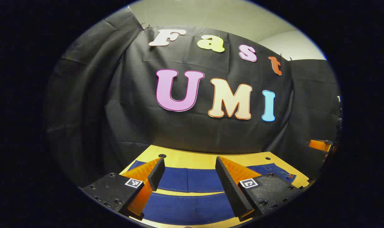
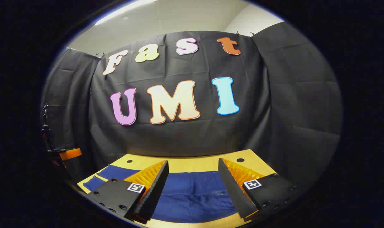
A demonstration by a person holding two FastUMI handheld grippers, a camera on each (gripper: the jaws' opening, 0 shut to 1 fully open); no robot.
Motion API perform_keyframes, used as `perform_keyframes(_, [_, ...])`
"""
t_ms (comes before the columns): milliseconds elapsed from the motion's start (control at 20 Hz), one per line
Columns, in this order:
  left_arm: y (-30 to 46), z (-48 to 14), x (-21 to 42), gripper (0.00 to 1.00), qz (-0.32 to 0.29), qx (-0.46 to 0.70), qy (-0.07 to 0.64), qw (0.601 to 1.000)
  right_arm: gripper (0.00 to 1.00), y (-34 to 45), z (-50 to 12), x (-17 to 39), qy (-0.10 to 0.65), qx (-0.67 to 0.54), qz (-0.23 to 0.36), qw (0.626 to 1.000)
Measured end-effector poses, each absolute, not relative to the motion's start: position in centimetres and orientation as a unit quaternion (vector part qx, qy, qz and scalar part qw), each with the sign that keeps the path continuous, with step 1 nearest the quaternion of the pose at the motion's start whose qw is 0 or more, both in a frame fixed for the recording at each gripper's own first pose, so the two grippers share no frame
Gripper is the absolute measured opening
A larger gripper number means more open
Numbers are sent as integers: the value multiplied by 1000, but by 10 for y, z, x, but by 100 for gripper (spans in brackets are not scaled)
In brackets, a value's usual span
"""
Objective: Grasp the waist and the cuffs of the jeans and fold them to make the two legs overlap; first hold the waist and fold one-third of the jeans toward the cuffs, then hold the cuffs and fold the remaining one-third in the same direction to finish folding.
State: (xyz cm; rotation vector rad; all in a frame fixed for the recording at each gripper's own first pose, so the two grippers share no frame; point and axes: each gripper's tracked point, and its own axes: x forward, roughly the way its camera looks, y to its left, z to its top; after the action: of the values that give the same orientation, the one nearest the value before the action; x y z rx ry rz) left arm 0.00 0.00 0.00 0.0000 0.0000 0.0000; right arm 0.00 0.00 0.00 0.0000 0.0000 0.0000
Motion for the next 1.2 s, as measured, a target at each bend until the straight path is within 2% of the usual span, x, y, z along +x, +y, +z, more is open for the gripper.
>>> perform_keyframes(50, [0, -1, 1, 94, 2, 0, 1, 1000, 92, -1, -1, 0, 2, -3, -1, 1000])
perform_keyframes(100, [2, -2, 2, 93, 3, 0, 4, 1000, 97, 0, -3, -1, 4, -5, 0, 1000])
perform_keyframes(250, [3, -7, 0, 95, 5, 0, 10, 1000, 97, 5, -4, 0, 6, -3, 6, 1000])
perform_keyframes(350, [6, -11, -2, 93, 12, 1, 18, 1000, 97, 4, -7, 0, 11, -2, 7, 1000])
perform_keyframes(400, [7, -12, -3, 93, 15, 2, 21, 1000, 92, 4, -9, 0, 12, 2, 8, 1000])
perform_keyframes(450, [7, -13, -4, 93, 16, 3, 22, 1000, 97, 5, -8, 0, 10, 8, 10, 1000])
perform_keyframes(750, [11, -26, -15, 95, 10, 18, 35, 999, 97, 2, -10, -2, 9, 17, 6, 1000])
perform_keyframes(1000, [35, -84, -33, 95, 0, 12, 109, 994, 97, 0, -17, -15, 17, 11, 7, 1000])
perform_keyframes(1200, [42, -135, -56, 95, -70, 15, 190, 979, 97, 2, -26, -24, 31, 7, 8, 999])
